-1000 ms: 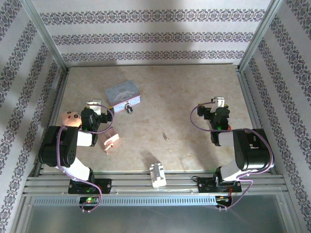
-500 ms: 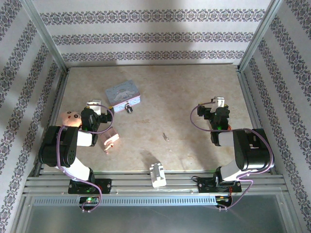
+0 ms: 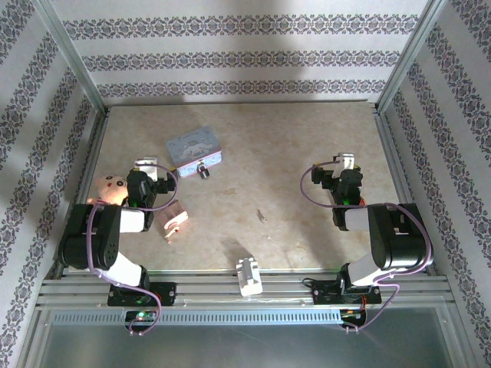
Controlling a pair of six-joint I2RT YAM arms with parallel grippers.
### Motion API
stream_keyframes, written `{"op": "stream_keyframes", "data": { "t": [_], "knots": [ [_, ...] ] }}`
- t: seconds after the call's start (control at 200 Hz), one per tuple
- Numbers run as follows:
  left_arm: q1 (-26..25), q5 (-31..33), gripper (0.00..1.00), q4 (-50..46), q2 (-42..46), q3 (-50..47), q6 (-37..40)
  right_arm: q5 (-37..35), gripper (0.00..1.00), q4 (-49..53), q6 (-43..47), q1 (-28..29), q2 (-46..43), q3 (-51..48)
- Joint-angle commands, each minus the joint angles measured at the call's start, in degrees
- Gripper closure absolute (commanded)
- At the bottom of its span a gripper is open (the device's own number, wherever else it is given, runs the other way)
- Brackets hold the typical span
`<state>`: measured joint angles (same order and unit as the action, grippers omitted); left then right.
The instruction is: Unlock a padlock with a key
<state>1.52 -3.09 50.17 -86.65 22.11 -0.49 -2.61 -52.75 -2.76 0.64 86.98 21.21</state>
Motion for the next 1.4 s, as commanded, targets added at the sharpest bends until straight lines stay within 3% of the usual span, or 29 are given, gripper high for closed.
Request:
{"op": "stream_keyframes", "data": {
  "t": [0.0,0.205,0.29,0.405,0.52,0.69,0.775,0.91,1.009,1.169,1.394],
  "knots": [
    [-0.04,2.21,0.01,-6.40,4.70,1.83,-1.17,-1.48,0.02,2.16,0.30,0.23,-3.83,0.50],
    [-0.11,5.47,0.01,-11.72,12.62,2.06,-4.31,-4.87,0.02,9.80,-0.85,0.65,-11.00,1.21],
    [-0.09,6.29,0.01,-13.61,14.86,2.61,-8.21,-7.06,0.02,18.44,-3.11,1.11,-14.39,3.09],
    [-0.09,2.23,0.01,-17.12,16.16,3.99,-11.99,-9.82,0.02,29.96,-8.33,1.71,-17.84,6.87],
    [-0.14,-3.07,0.01,-14.03,15.84,2.01,-17.87,-11.14,0.02,37.45,-10.54,3.29,-20.05,9.02],
    [-0.42,-4.94,0.01,-13.59,15.46,0.74,-27.00,-14.67,0.02,50.71,-11.72,9.93,-21.06,14.58],
    [-1.45,-8.20,0.01,-14.73,15.09,0.77,-30.60,-19.68,0.02,57.30,-13.69,15.29,-20.72,17.46],
    [-6.90,-8.40,0.01,-15.12,16.95,-1.28,-34.60,-23.62,0.02,72.69,-21.43,22.66,-18.78,23.43],
    [-13.59,-4.11,0.01,-19.60,19.96,-1.48,-34.54,-22.36,0.02,79.96,-27.05,27.87,-17.32,25.23],
    [-21.63,0.87,0.01,-23.75,23.15,-1.60,-35.79,-15.89,0.02,83.21,-35.51,34.30,-15.30,24.11],
    [-24.28,3.47,0.01,-23.31,21.97,-1.69,-37.04,-7.91,0.13,79.82,-43.50,40.24,-11.66,22.35]
  ]
}}
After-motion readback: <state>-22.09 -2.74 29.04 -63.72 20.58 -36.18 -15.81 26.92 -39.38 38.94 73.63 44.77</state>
